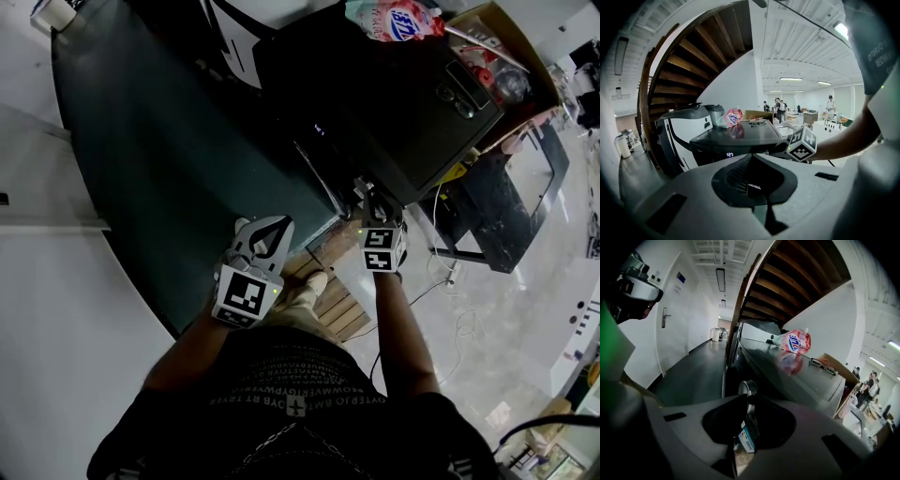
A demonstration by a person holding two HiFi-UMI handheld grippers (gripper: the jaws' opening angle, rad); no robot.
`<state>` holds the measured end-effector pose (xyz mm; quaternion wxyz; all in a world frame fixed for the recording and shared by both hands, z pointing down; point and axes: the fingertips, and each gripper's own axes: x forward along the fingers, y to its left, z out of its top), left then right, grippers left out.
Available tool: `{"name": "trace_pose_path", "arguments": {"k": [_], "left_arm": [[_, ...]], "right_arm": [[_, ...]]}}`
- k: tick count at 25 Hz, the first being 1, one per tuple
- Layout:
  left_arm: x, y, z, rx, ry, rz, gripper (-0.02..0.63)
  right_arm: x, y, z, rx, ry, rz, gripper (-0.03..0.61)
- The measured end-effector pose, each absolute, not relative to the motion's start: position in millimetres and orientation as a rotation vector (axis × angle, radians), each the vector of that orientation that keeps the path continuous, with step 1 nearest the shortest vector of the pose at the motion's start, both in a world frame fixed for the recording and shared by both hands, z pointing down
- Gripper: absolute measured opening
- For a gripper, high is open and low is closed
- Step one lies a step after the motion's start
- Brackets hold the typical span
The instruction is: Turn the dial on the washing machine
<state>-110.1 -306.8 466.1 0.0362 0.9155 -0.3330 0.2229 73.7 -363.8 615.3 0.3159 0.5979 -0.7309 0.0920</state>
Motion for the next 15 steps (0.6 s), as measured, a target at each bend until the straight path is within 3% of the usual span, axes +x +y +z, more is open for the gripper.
{"name": "trace_pose_path", "arguments": {"k": [15], "left_arm": [[-108.6, -297.4, 450.9, 2.809, -1.049, 0.676, -0.002]], "right_arm": [[69.2, -371.3, 601.1, 1.572, -1.951, 0.267, 0.044]]}}
